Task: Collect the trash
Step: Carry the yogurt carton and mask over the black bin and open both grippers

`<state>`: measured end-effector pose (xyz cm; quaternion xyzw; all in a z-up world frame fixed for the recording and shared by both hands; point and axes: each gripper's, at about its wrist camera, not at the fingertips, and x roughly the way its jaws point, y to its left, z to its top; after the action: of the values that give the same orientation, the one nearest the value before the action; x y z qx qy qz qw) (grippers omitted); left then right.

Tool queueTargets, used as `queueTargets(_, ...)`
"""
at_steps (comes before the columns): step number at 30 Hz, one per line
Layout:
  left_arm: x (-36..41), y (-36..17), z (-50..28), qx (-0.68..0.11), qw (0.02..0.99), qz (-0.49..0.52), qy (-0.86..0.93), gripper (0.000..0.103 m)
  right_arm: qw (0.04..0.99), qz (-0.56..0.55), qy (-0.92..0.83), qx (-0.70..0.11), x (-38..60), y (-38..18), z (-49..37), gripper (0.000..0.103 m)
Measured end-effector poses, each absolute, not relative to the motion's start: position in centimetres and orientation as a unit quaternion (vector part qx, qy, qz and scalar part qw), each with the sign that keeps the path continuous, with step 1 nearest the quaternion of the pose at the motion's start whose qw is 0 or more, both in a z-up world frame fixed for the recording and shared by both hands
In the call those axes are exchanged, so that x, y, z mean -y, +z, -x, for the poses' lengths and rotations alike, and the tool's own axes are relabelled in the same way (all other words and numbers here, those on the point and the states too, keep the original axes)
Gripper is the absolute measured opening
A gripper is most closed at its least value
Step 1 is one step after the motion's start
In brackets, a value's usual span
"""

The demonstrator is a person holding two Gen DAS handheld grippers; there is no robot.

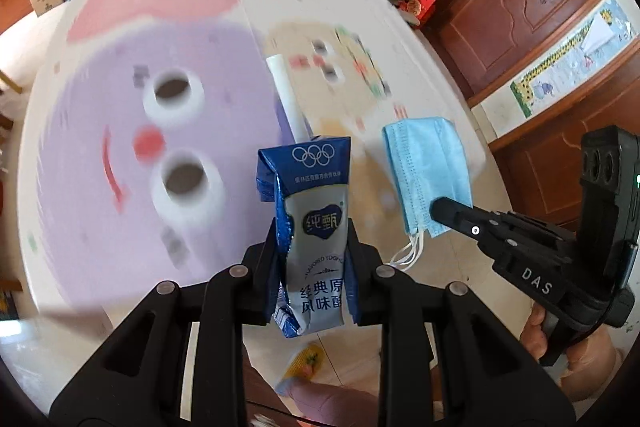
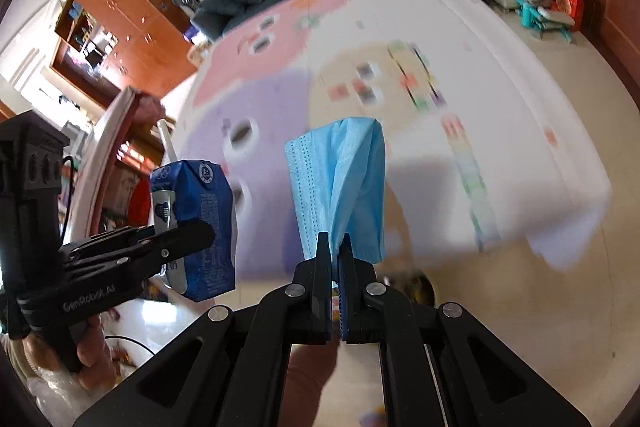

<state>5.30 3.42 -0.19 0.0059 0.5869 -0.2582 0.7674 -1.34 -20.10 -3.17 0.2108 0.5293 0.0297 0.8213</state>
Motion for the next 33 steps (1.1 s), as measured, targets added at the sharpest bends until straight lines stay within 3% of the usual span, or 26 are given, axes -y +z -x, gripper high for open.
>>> queueTargets(9, -1.7, -7.4, 6.4, -0.609, 0.756, -0.033, -0.237, 0.023, 0.775, -0.223, 0.024, -0.591, 19.4, -11.8, 10.6, 0.003)
queueTargets(23, -1.5, -33.4, 7.8, -0.616, 0.767, -0.041, -0.178, 0.023, 0.730, -0.175, 0.021, -0.660, 17.2, -38.3, 10.0, 0.003)
queueTargets(26, -2.1, -38.1, 7.3, -0.620, 0.769, -0.031, -0.154, 0.024, 0.728, -0.168, 0.026, -0.664, 16.6, -42.8, 10.1, 0.011)
queueTargets(28, -2.2, -40.2, 7.1, -0.622, 0.768, -0.032, -0.146, 0.034, 0.733, -0.160, 0.022, -0.661, 15.9, -45.7, 9.5, 0.033)
queueTargets(29, -2.3, -41.2, 7.0, -0.620, 0.770, -0.034, -0.143, 0.040, 0.736, -0.161, 0.019, -0.658, 15.9, -46.5, 9.7, 0.037)
queueTargets(31, -2.5, -42.3, 6.5, -0.617, 0.775, -0.034, -0.132, 0.060, 0.737, -0.161, 0.008, -0.656, 15.7, -47.7, 9.8, 0.039)
queueTargets(33, -3.0, -42.6, 6.0, -0.615, 0.778, -0.025, -0.125, 0.068, 0.738, -0.165, 0.007, -0.654, 15.6, -48.0, 10.4, 0.039)
